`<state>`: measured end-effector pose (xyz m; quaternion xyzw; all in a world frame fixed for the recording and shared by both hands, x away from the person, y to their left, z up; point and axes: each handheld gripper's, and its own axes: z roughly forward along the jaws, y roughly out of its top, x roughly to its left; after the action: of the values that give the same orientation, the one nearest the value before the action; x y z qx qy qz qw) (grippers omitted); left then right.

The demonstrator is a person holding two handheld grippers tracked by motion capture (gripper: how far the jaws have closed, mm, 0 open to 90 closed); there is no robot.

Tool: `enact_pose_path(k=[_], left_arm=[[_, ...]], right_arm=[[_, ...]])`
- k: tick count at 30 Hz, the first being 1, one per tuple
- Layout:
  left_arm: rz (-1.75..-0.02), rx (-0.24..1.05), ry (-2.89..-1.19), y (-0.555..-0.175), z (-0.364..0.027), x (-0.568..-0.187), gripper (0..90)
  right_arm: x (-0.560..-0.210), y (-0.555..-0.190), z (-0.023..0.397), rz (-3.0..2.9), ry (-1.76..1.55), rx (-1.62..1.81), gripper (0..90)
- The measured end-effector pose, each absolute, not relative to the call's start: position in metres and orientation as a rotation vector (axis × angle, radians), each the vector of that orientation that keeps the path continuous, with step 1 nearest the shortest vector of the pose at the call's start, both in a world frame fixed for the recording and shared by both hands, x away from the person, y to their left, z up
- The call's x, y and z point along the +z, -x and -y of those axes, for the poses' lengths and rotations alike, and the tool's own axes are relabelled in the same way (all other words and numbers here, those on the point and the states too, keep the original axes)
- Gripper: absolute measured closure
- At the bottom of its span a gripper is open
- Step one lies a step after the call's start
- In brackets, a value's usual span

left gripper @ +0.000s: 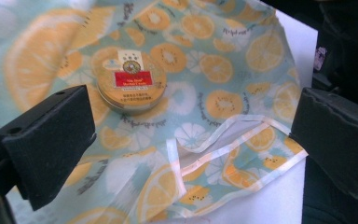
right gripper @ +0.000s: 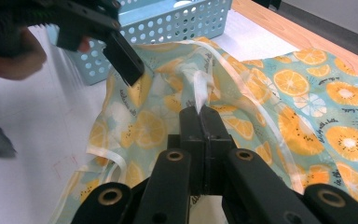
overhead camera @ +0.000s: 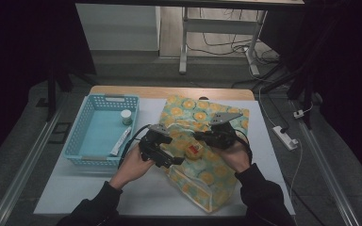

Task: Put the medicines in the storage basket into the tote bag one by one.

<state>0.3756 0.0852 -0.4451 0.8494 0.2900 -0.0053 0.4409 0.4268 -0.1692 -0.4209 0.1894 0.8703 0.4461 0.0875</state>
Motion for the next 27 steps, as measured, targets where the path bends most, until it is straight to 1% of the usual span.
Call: enact_pose_path(k=[4,12,19,23,27], left_arm=[[-0.739,0.025,-2.101,-0.374,-0.096,-0.440,0.0],[-0.799,0.074,-2.103,-0.378,-0.113,-0.442,0.0],[-0.819,0.082,-2.100,-0.382,-0.129,-0.441,0.0],[-0.831,0.053,-2.062,-0.387,-0.142,-0.442,0.3],[-0.851,0.070,-2.042,-0.388,-0.154,-0.440,0.1]], right_arm=[[-0.420,-0.427,0.170,-2.586,-0.565,1.328,90.0],[-0.420,-0.426,0.169,-2.589,-0.560,1.332,90.0],[-0.419,-0.426,0.170,-2.585,-0.561,1.335,90.0],[-0.419,-0.426,0.170,-2.587,-0.563,1.334,90.0],[-0.420,-0.426,0.170,-2.588,-0.563,1.332,90.0]])
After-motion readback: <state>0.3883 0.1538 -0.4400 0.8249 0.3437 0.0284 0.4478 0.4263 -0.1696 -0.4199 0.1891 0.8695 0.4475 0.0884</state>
